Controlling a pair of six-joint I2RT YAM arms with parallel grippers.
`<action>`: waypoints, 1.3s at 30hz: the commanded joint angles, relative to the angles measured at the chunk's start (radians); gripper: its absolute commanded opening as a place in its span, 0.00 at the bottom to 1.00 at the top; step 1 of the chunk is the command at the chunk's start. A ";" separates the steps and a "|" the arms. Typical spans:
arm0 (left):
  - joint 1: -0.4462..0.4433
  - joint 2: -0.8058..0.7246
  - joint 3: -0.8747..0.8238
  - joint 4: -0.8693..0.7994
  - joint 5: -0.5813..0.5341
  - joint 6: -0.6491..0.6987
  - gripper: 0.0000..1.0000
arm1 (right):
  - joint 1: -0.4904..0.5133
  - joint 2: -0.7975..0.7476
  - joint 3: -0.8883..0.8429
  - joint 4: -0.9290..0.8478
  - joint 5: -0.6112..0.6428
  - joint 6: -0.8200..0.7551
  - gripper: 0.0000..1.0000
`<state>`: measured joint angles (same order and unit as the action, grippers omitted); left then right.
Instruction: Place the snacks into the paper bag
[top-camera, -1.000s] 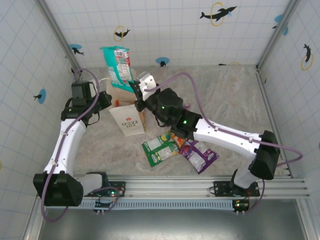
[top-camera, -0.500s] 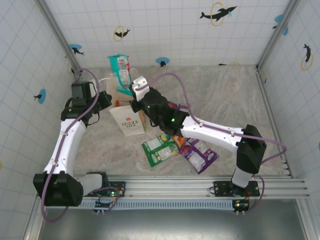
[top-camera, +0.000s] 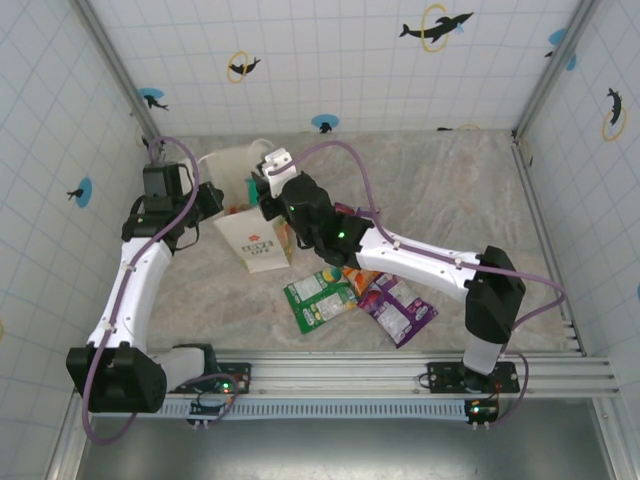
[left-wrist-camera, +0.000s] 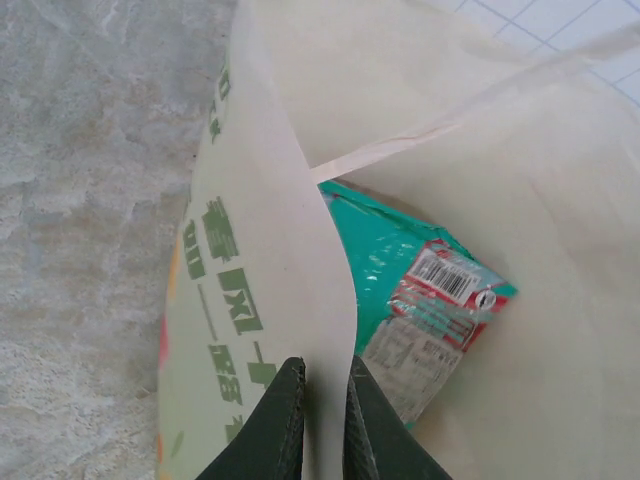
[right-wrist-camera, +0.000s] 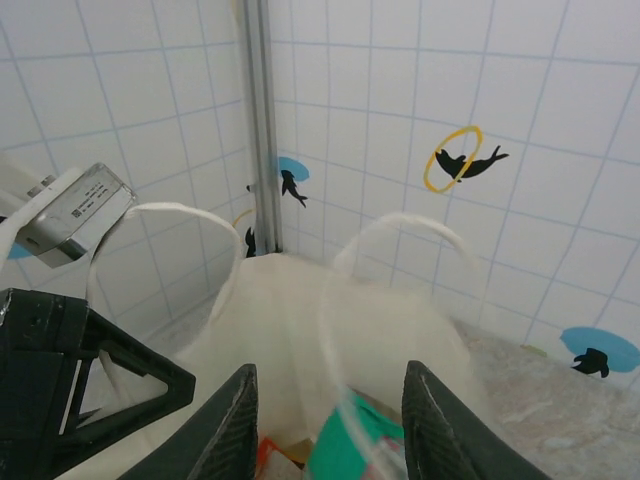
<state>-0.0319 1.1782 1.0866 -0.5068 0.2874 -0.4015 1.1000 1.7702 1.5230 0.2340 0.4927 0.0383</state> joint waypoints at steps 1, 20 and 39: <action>-0.005 -0.011 0.009 0.014 0.016 -0.004 0.15 | -0.001 -0.046 0.017 0.035 0.006 0.002 0.41; -0.005 -0.008 0.008 0.011 0.012 -0.004 0.15 | -0.378 -0.403 -0.486 -0.174 -0.518 0.454 0.43; -0.005 -0.001 -0.002 0.016 0.012 -0.009 0.14 | -0.699 -0.287 -0.841 -0.109 -0.895 0.918 0.55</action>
<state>-0.0319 1.1782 1.0866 -0.5064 0.2874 -0.4015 0.4038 1.4460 0.7067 0.0395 -0.3202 0.8841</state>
